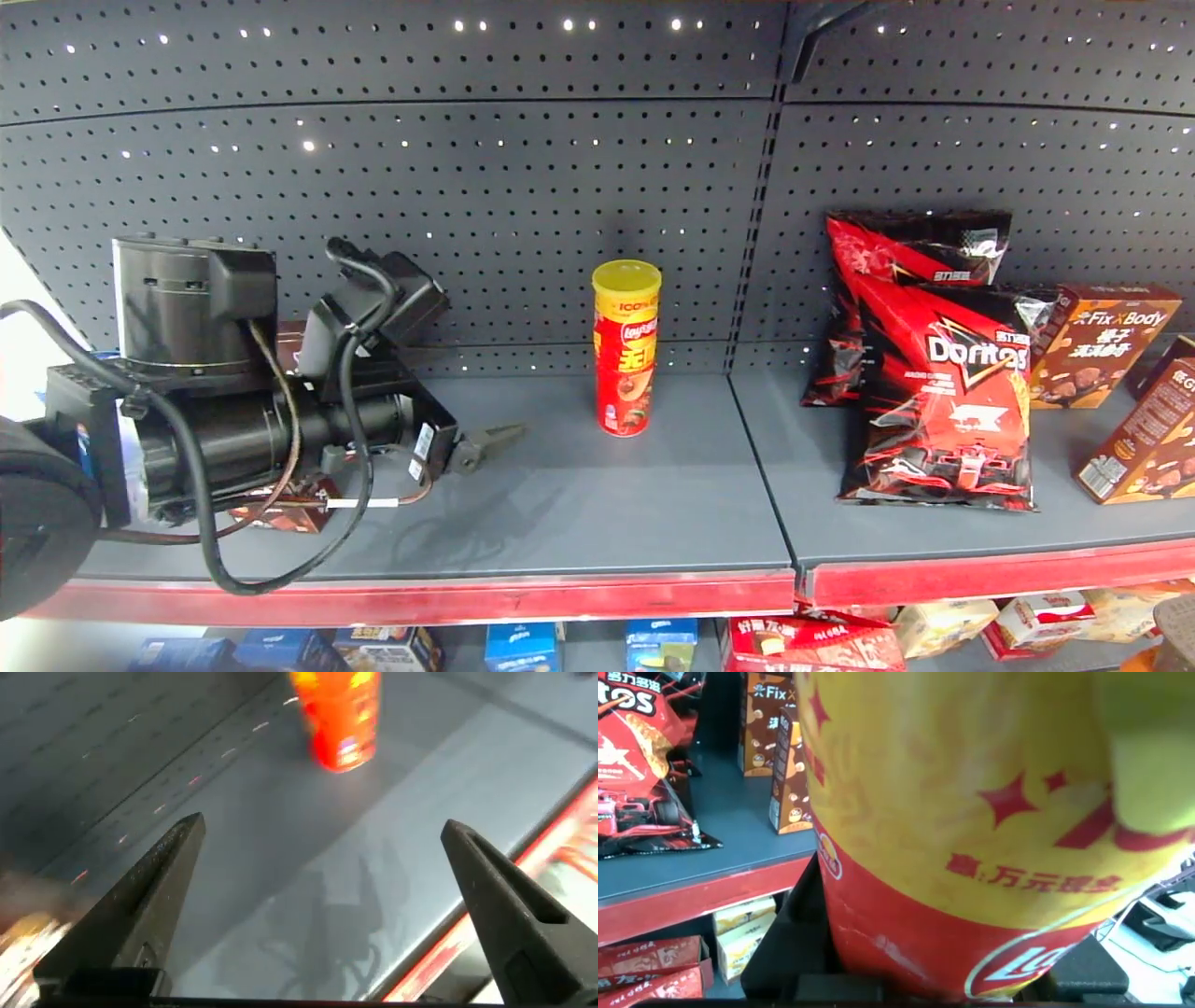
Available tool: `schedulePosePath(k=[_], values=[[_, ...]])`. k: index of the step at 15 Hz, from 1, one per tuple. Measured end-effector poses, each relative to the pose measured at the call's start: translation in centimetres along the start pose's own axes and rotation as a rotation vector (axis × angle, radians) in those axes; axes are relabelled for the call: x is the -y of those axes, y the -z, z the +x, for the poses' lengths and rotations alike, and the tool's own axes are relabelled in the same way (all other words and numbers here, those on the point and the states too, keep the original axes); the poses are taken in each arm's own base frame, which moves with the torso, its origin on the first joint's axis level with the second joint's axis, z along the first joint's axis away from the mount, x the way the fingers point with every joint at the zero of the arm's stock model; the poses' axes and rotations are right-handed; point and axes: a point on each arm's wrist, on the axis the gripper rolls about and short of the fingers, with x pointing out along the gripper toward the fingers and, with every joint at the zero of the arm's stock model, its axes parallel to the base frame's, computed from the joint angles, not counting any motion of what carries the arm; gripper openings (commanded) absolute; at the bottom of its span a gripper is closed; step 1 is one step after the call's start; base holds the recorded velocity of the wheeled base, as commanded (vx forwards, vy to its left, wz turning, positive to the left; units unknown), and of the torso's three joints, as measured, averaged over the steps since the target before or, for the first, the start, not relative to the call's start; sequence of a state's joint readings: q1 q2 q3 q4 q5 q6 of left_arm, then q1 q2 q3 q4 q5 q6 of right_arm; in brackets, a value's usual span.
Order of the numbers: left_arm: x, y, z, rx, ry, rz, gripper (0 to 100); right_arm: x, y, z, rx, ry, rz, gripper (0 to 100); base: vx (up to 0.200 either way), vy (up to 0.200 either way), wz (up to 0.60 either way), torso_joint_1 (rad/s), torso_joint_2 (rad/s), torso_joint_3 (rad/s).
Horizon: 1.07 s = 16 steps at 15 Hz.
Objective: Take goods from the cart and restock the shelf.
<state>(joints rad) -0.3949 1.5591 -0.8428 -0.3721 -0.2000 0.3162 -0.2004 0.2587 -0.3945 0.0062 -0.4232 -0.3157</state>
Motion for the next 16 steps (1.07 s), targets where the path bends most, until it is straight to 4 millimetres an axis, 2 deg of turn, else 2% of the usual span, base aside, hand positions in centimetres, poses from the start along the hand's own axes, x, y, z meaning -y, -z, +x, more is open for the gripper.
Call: schedulePosePath(k=[5, 11, 16], values=[[0.3, 1.0, 2.9, -0.058, 0.028, -0.059, 100, 0.0, 0.1, -0.1, -0.001, -0.001, -0.001, 0, 0.000, 0.000, 0.00, 0.000, 0.00, 0.000], [-0.2, -1.6, 7.6, 0.024, 0.000, -0.162, 100, 0.0, 0.1, -0.1, -0.003, 0.001, -0.004, 0, 0.000, 0.000, 0.00, 0.000, 0.00, 0.000], [-0.1, -2.2, 10.9, 0.039, 0.000, -0.207, 100, -0.1, 0.3, -0.1, -0.009, 0.003, -0.006, 0, 0.000, 0.000, 0.00, 0.000, 0.00, 0.000]])
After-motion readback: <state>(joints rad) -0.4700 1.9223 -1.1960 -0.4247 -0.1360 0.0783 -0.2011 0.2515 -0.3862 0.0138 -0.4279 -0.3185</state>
